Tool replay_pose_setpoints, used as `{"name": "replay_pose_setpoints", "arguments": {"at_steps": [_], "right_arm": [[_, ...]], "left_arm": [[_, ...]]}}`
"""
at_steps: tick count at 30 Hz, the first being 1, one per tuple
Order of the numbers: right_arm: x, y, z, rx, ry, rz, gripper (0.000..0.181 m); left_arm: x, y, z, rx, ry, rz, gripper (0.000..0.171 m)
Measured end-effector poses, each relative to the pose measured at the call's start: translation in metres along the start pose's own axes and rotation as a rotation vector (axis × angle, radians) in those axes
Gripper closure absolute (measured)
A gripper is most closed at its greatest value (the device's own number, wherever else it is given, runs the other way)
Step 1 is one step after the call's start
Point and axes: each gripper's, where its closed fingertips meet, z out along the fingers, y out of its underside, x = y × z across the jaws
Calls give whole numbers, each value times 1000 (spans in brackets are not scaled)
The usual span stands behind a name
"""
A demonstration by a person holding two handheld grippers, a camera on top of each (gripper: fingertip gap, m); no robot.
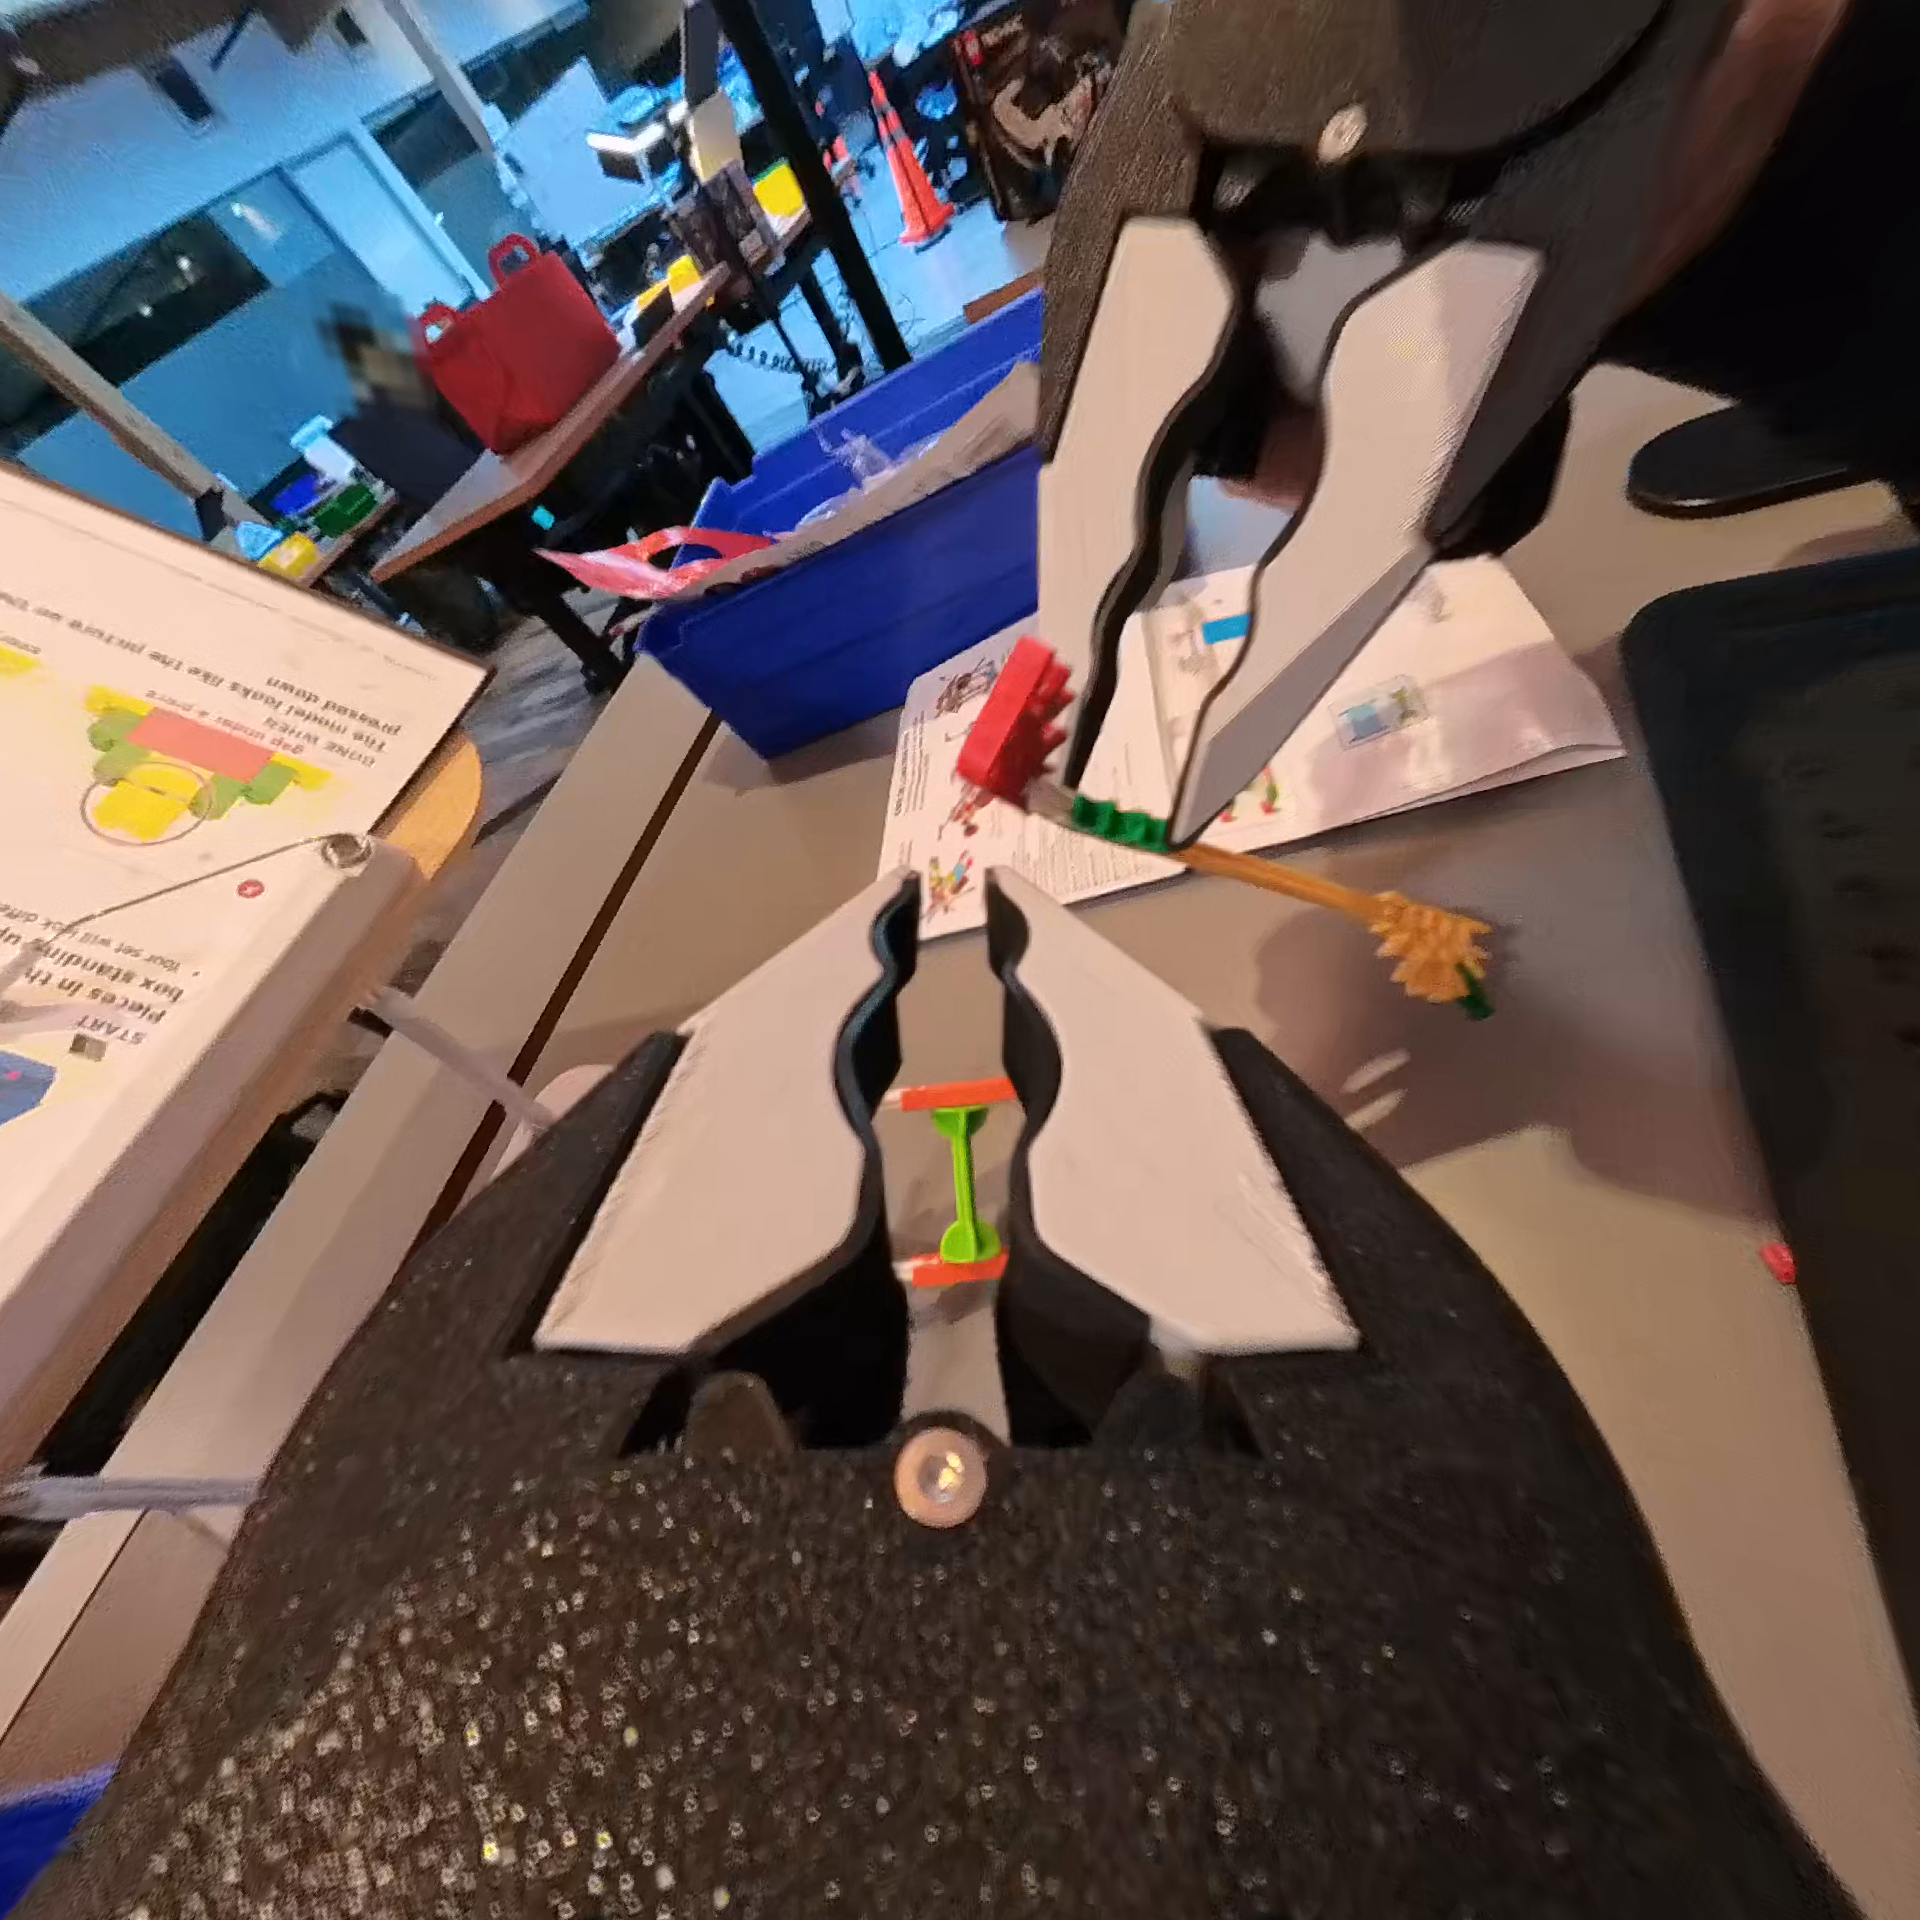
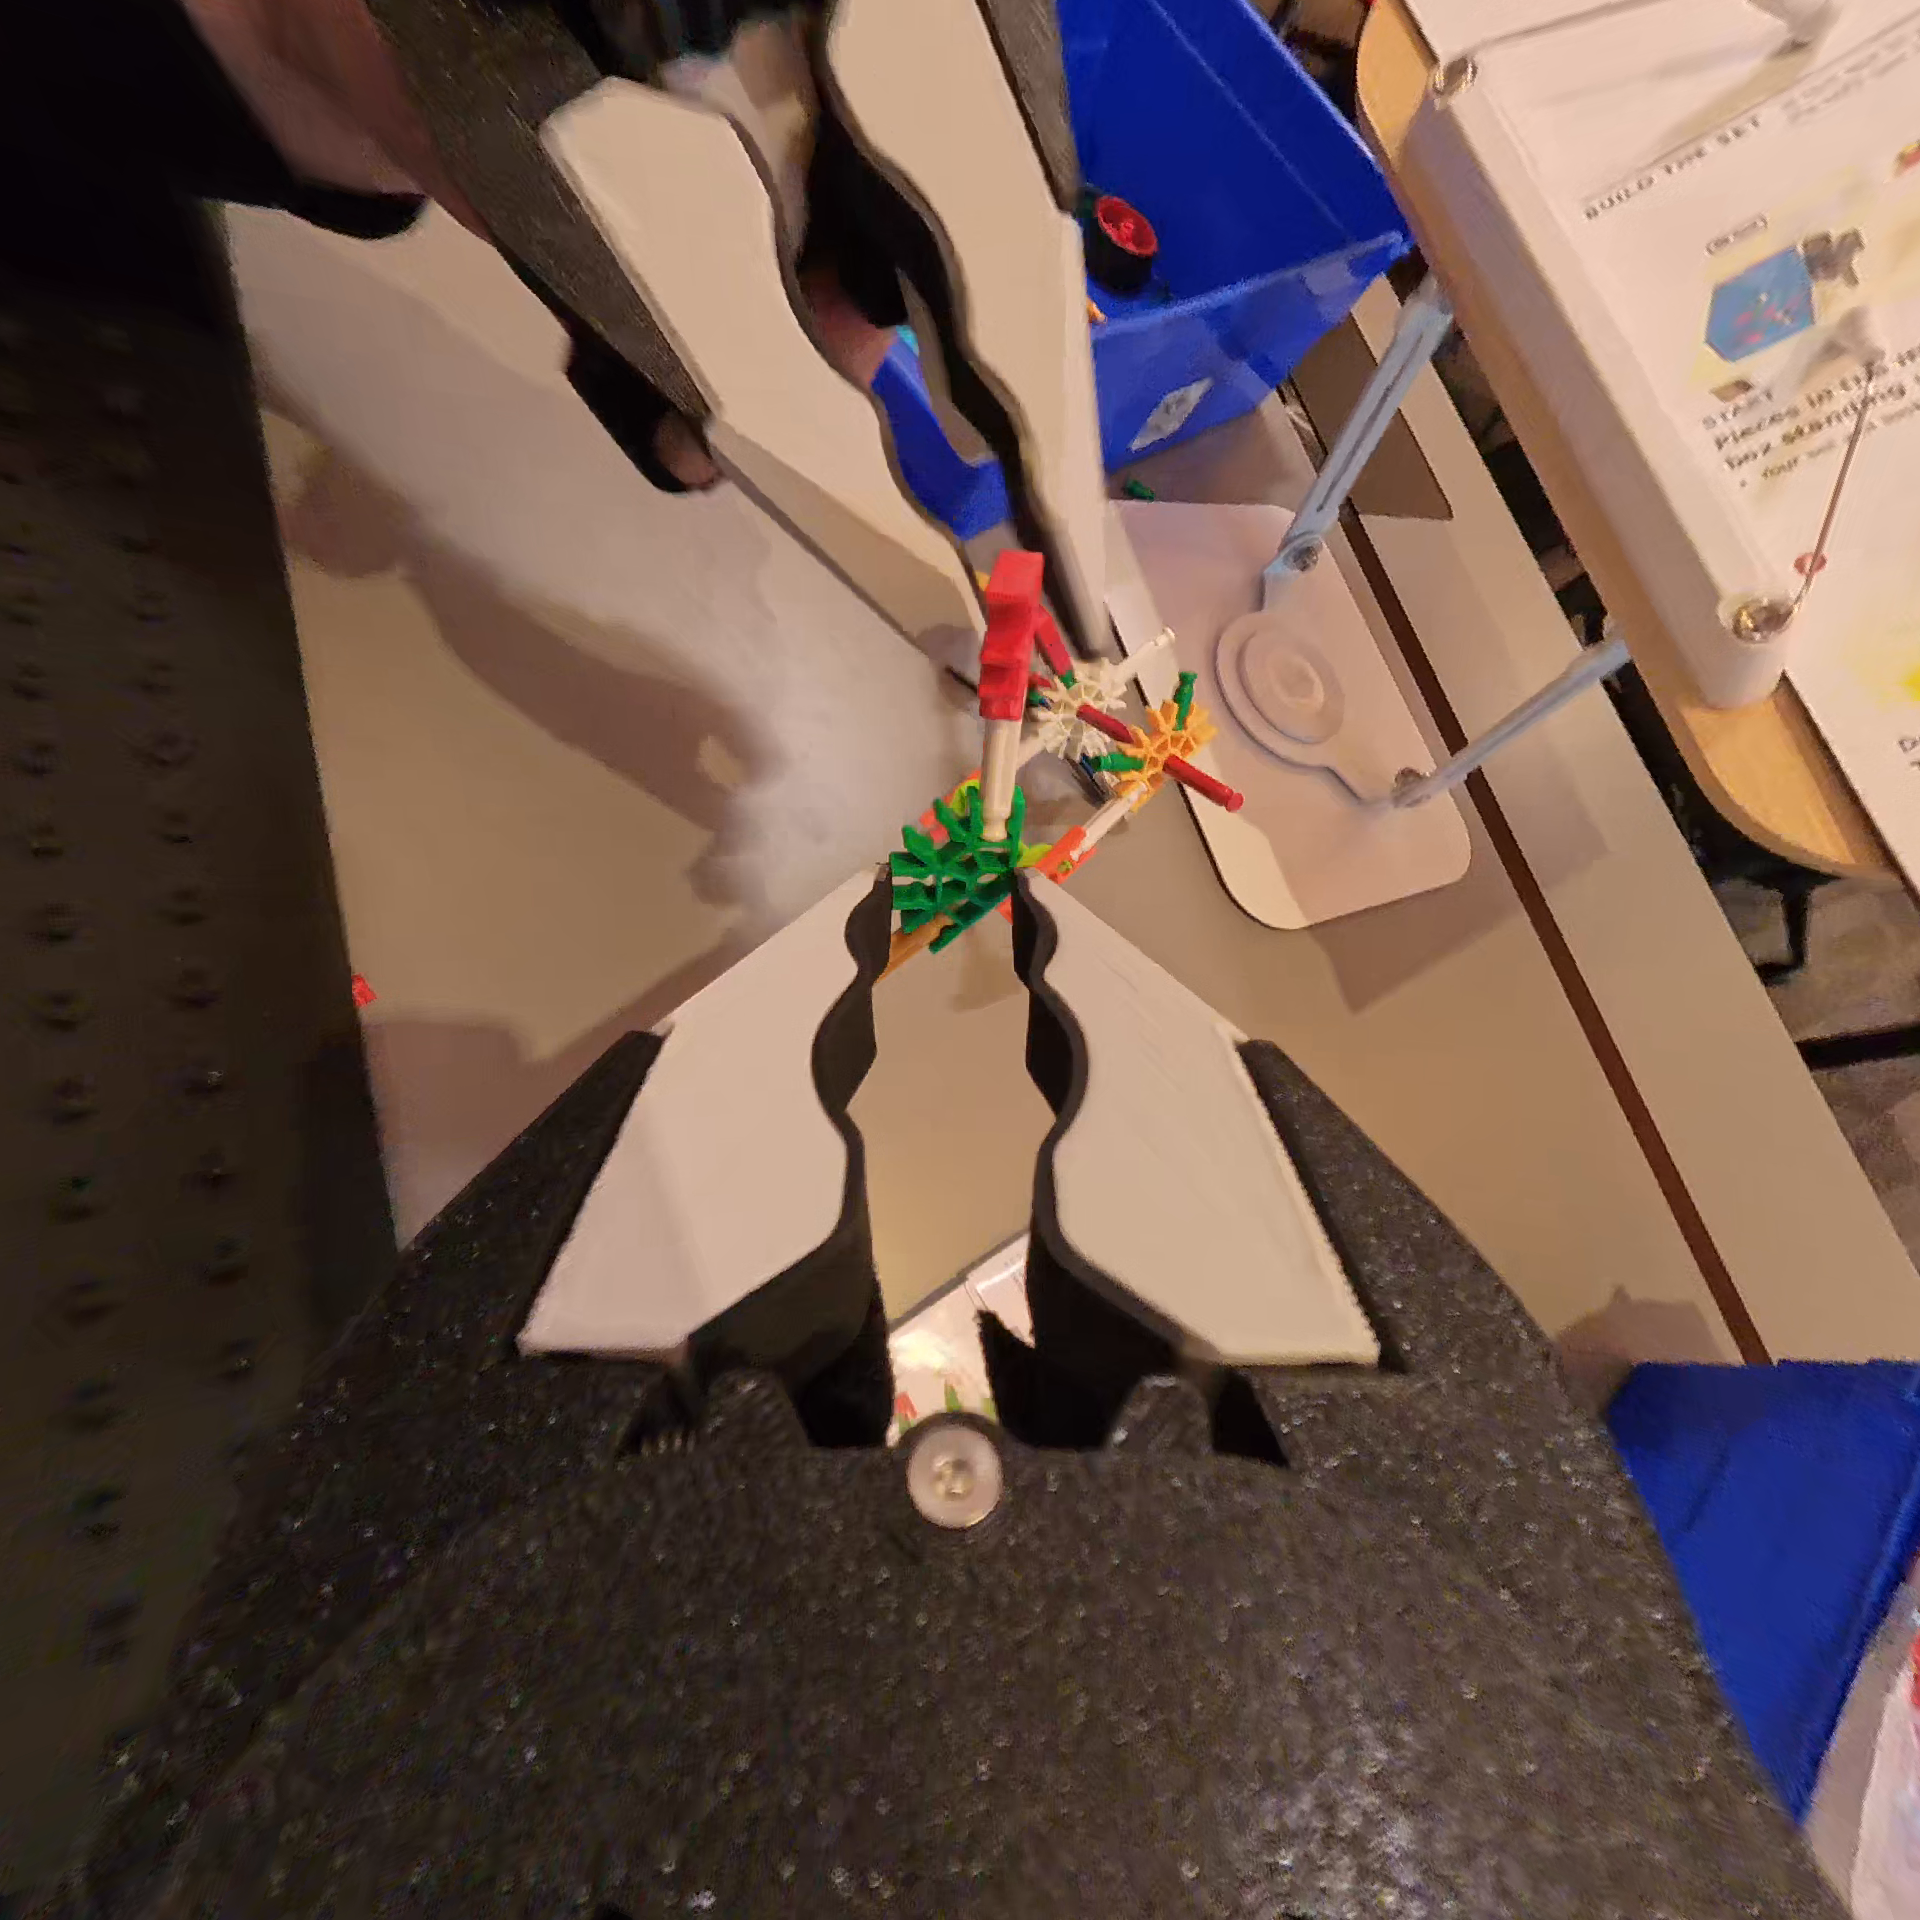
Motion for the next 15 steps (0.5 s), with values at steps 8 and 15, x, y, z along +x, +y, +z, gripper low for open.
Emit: {"name": "replay_pose_setpoints", "arguments": {"at_steps": [8, 15], "right_arm": [[-10, -5, 10, 18, -70, -32, 161], [-3, -19, 6, 138, -66, 52, 160]], "left_arm": [[9, -7, -7, 52, 99, -42, 142], [14, -20, -15, 146, 192, -141, 167]]}}
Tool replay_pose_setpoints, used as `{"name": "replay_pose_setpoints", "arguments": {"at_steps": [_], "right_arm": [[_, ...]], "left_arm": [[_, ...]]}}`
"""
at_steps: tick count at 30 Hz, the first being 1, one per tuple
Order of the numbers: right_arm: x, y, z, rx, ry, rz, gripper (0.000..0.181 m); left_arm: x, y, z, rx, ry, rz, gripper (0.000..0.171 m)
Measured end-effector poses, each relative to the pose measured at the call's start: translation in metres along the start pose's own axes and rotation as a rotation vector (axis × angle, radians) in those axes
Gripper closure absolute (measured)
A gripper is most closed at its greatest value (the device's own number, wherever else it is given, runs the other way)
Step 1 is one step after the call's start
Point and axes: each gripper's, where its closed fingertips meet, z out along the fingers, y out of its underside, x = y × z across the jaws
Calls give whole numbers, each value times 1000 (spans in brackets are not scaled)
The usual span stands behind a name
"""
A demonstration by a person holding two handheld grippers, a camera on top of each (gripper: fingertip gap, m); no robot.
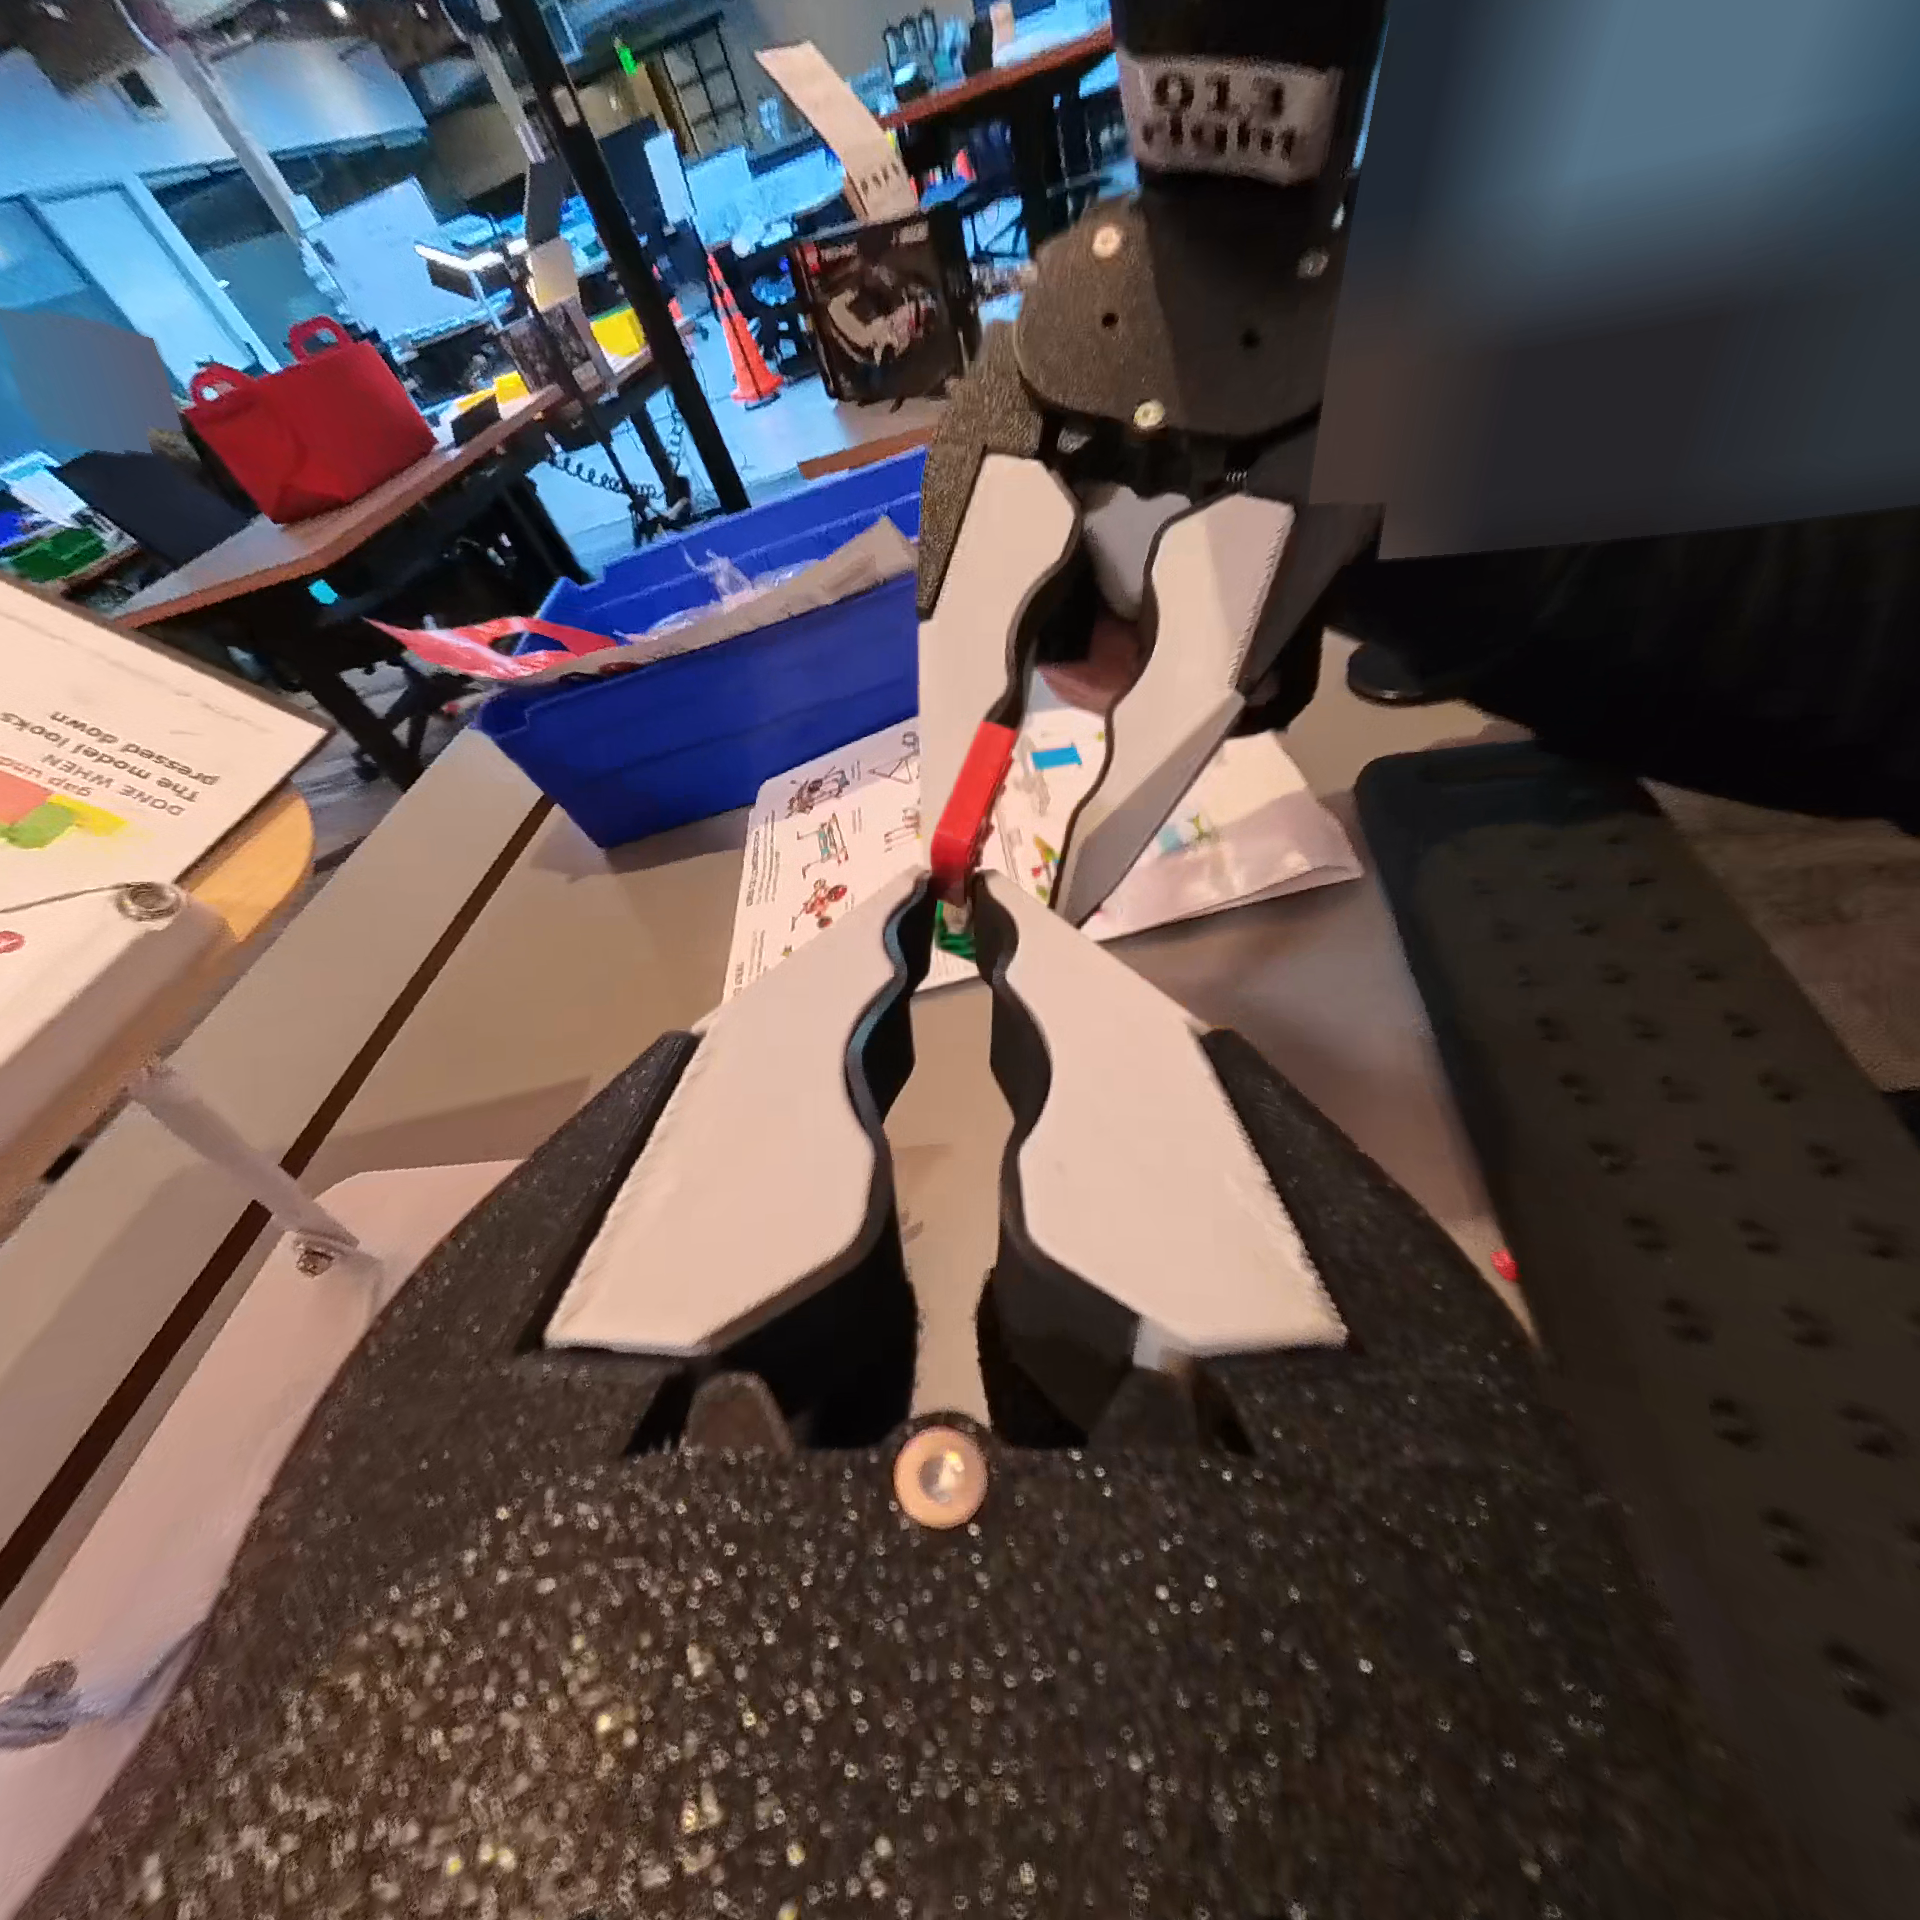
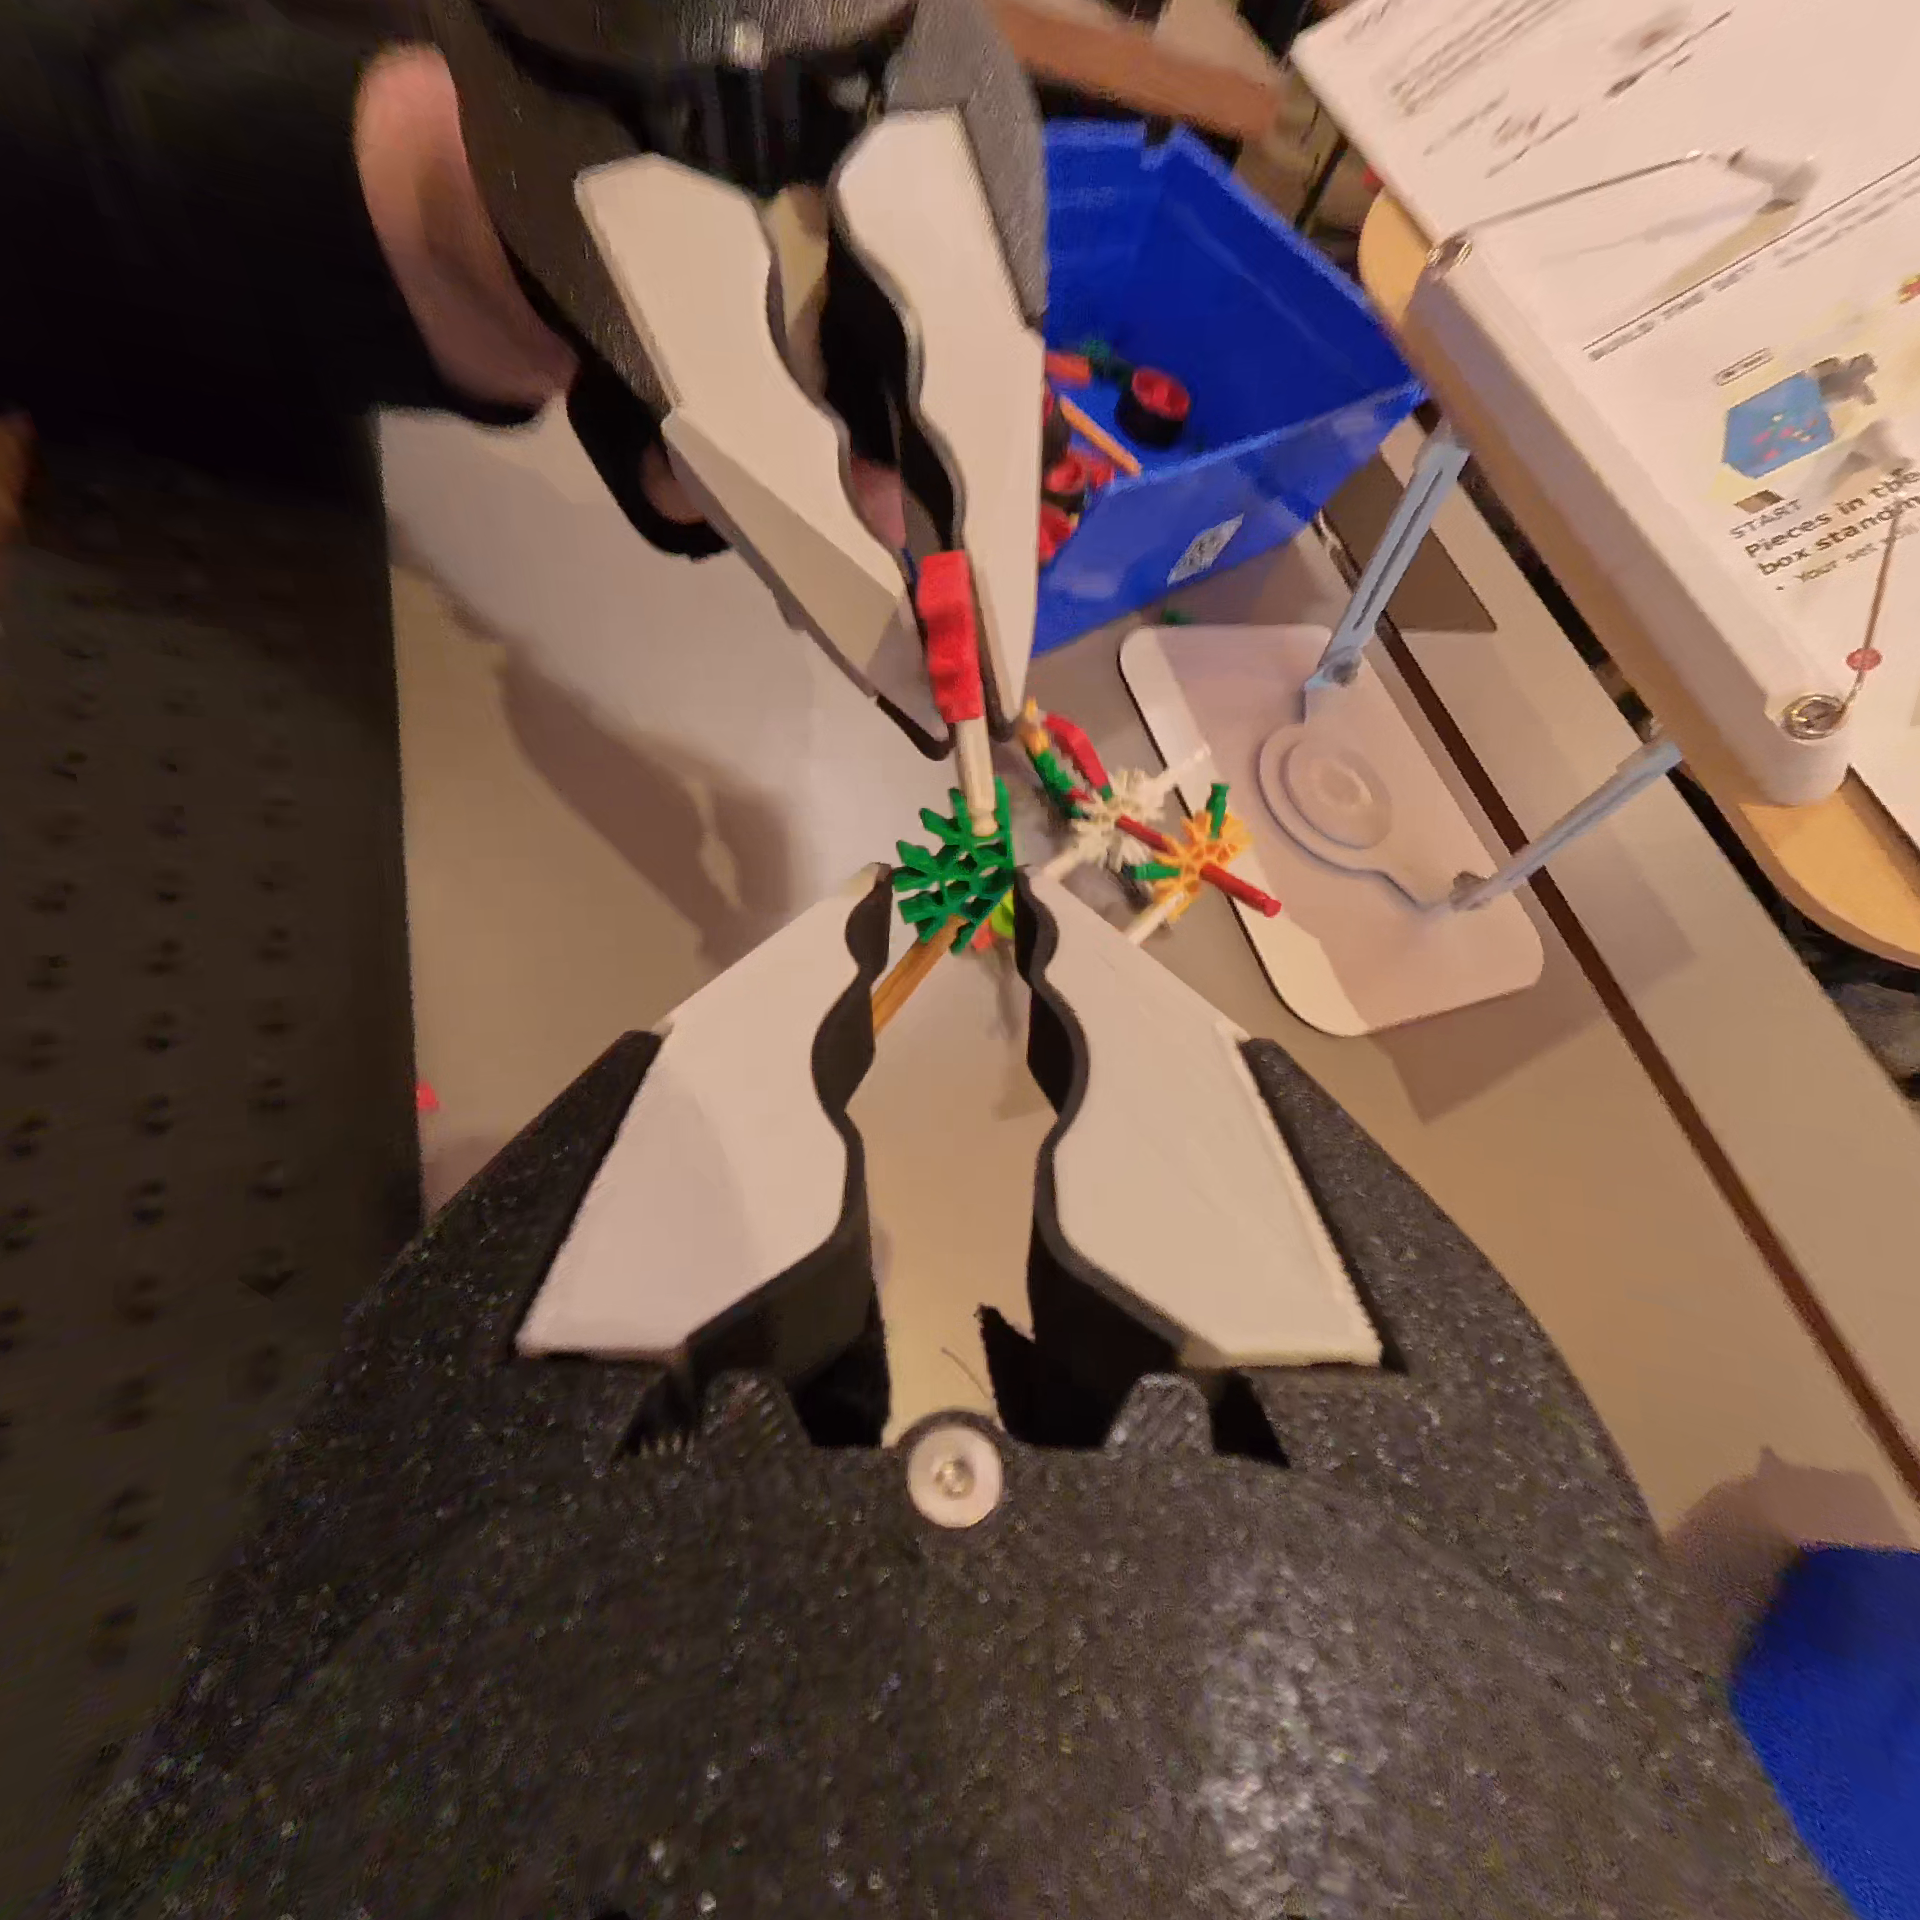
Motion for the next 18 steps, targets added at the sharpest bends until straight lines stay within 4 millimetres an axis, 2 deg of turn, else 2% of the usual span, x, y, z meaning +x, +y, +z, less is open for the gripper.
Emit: {"name": "replay_pose_setpoints", "arguments": {"at_steps": [5, 8, 11, 13, 15, 18], "right_arm": [[-3, -17, -6, 259, -222, 298, 136], [-22, -25, -5, 343, -402, 392, 140], [-35, -32, -3, 378, -489, 405, 158], [-31, -37, -1, 406, -440, 382, 159], [-16, -41, -2, 435, -331, 357, 160], [10, -39, 2, 379, -23, 220, 160]], "left_arm": [[6, -22, -14, 150, 104, -98, 168], [15, -30, -18, 220, 176, -107, 168], [20, -33, -20, 259, 208, -96, 168], [18, -35, -23, 271, 208, -99, 168], [7, -34, -25, 246, 152, -110, 168], [-15, -28, -21, 210, 58, -245, 166]]}}
